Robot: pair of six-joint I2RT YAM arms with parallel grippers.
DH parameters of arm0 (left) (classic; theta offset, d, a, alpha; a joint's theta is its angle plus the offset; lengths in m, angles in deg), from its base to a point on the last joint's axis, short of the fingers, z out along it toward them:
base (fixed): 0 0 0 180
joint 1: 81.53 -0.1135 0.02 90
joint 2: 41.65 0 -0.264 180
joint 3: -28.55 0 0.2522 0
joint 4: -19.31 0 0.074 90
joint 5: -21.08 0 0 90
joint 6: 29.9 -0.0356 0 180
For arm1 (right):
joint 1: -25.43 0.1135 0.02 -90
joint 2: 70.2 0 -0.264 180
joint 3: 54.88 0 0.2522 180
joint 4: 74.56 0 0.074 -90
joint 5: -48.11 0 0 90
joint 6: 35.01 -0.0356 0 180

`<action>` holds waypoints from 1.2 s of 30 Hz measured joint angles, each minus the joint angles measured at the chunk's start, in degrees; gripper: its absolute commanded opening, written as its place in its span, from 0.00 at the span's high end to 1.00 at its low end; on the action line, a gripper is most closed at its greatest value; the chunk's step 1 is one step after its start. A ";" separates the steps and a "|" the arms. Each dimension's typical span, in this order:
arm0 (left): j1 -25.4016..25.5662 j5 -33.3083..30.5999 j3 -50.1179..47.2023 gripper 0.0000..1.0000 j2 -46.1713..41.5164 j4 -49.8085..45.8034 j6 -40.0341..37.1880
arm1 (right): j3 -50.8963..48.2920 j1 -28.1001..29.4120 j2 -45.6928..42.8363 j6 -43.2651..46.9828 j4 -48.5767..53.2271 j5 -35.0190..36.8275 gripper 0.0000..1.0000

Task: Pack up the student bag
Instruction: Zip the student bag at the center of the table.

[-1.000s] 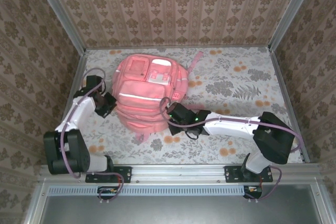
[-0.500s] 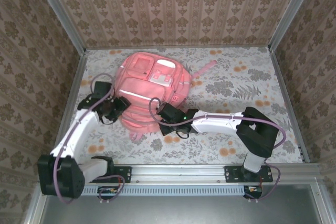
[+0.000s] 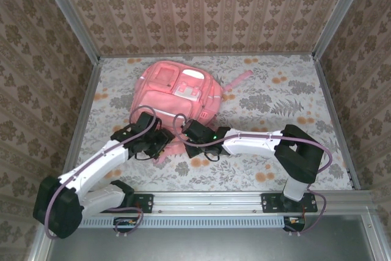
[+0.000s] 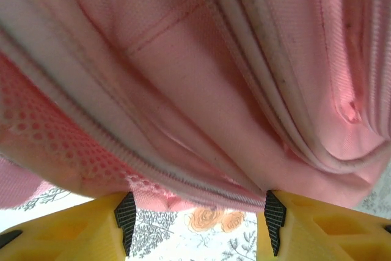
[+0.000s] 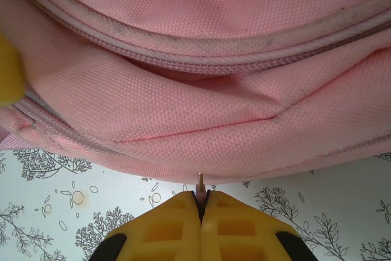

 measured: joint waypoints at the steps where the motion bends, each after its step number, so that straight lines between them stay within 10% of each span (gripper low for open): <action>1: 0.26 -0.63 0.02 0.64 0.72 0.22 0.15 | 0.00 -0.02 0.00 0.00 0.02 -0.09 1.00; 4: 0.90 -2.93 0.59 1.00 2.93 0.28 0.20 | -0.07 0.00 -0.04 -0.02 0.00 -0.17 1.00; 15: 0.94 -6.99 2.23 1.00 -0.13 -3.69 -1.75 | -3.61 -2.56 -5.33 0.13 -0.48 0.17 1.00; 36: 0.57 -4.98 2.29 1.00 -5.55 -3.17 -3.41 | -1.88 -24.26 0.13 9.86 -1.62 0.11 1.00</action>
